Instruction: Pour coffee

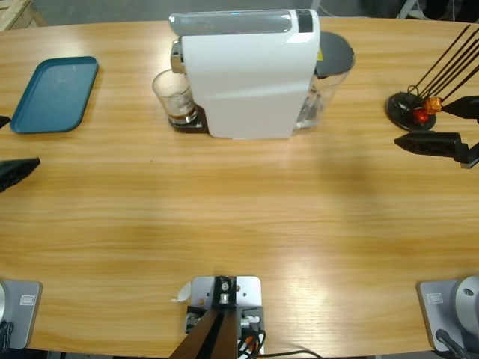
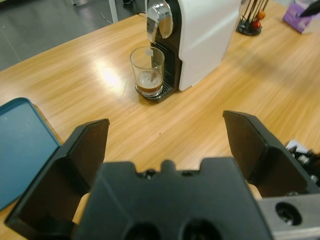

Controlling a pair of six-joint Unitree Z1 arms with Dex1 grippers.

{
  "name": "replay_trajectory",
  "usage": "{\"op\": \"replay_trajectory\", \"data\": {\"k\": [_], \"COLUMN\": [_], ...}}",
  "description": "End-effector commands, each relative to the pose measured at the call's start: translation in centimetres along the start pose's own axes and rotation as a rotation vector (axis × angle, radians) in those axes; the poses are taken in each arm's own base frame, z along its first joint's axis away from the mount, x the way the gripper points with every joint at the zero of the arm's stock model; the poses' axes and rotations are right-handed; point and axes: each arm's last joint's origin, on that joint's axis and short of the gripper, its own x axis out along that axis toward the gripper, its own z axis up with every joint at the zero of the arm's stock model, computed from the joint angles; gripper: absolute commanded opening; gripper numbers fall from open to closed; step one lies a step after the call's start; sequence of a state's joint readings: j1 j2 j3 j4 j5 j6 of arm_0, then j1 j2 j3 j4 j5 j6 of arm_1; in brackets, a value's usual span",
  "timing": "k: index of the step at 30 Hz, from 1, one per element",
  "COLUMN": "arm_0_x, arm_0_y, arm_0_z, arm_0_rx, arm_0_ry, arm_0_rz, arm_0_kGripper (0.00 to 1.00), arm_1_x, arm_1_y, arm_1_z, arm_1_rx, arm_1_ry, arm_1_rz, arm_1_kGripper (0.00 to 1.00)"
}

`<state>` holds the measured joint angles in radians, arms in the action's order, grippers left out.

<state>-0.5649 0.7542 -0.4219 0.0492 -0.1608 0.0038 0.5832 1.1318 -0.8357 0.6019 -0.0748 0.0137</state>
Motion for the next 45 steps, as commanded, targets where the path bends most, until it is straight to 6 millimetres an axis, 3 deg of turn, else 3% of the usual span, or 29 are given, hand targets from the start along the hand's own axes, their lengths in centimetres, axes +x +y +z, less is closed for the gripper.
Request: {"op": "replay_trajectory", "data": {"k": [1, 6, 10, 17, 25, 28, 31, 36, 39, 42, 45], "arm_0_x": [1.3, -0.1, 1.2, 2.3, 2.7, 4.9, 8.3, 12.9, 14.4, 15.9, 17.9], "arm_0_y": [0.0, 0.1, 0.9, 1.0, 0.4, 0.9, 1.6, 3.8, 4.8, 5.6, 6.3], "arm_0_z": [3.1, 4.1, 4.1, 4.5, 2.7, 2.9, 3.2, 3.6, 3.5, 3.7, 4.1], "arm_0_rx": [-0.176, -0.161, -0.068, -0.039, 0.148, 0.162, 0.167, 0.133, 0.137, 0.154, 0.180], "arm_0_ry": [0.075, 0.029, 0.077, 0.141, 0.176, 0.200, 0.229, 0.288, 0.285, 0.250, 0.235], "arm_0_rz": [-0.033, 0.035, 0.141, 0.127, -0.014, -0.010, -0.015, -0.005, -0.067, -0.131, -0.185], "arm_0_kGripper": [1.000, 1.000, 0.964, 0.990, 0.996, 1.000, 1.000, 1.000, 1.000, 1.000, 1.000], "arm_1_x": [0.6, 0.9, 1.5, 2.1, 1.9, 1.0, 0.2, 0.2, 0.7, -0.5, 0.1], "arm_1_y": [0.1, 0.1, 0.1, 0.2, 0.2, 0.1, -0.1, -0.3, -0.4, -0.6, -0.5], "arm_1_z": [-0.5, -0.3, 0.1, 0.5, 0.4, -0.1, -0.6, -1.0, -2.6, -4.0, -3.3], "arm_1_rx": [-0.019, -0.020, -0.022, -0.026, -0.026, -0.021, 0.000, 0.020, 0.076, 0.104, 0.100], "arm_1_ry": [0.027, 0.037, 0.065, 0.094, 0.086, 0.051, 0.006, -0.026, -0.094, -0.173, -0.142], "arm_1_rz": [-0.006, -0.006, -0.006, -0.006, -0.006, -0.008, -0.032, -0.060, -0.079, -0.099, -0.079], "arm_1_kGripper": [1.000, 1.000, 1.000, 1.000, 1.000, 1.000, 1.000, 1.000, 1.000, 1.000, 1.000]}}
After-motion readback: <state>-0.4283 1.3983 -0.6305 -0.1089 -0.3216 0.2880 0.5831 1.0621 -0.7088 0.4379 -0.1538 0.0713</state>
